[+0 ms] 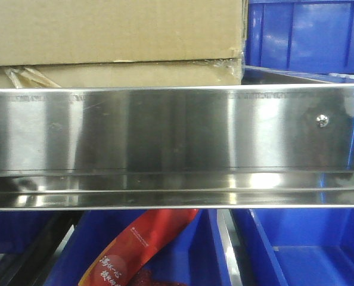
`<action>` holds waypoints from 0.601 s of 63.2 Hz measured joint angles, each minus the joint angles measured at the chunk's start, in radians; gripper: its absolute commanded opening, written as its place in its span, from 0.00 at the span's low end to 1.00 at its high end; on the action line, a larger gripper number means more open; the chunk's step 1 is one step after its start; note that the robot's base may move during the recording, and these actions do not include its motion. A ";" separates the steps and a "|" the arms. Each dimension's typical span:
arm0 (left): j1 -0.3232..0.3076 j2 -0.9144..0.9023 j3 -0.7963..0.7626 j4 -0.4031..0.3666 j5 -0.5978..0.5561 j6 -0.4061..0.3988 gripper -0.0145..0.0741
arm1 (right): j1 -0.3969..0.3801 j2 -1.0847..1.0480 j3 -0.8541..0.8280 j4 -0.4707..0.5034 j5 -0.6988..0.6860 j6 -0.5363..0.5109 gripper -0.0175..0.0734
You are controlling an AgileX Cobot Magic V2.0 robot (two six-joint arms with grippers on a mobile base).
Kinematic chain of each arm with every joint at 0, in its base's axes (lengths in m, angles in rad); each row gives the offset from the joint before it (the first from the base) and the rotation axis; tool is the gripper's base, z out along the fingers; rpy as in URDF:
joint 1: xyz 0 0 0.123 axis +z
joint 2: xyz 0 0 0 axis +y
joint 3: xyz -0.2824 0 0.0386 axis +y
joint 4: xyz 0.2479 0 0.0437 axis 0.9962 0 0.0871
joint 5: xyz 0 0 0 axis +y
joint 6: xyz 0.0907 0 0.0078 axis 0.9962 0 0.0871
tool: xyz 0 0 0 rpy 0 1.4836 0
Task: Grab carton from right shelf to conveyor
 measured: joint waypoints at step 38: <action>-0.002 0.395 -0.691 0.007 0.295 0.000 0.67 | 0.000 0.219 -0.570 0.136 0.354 0.000 0.82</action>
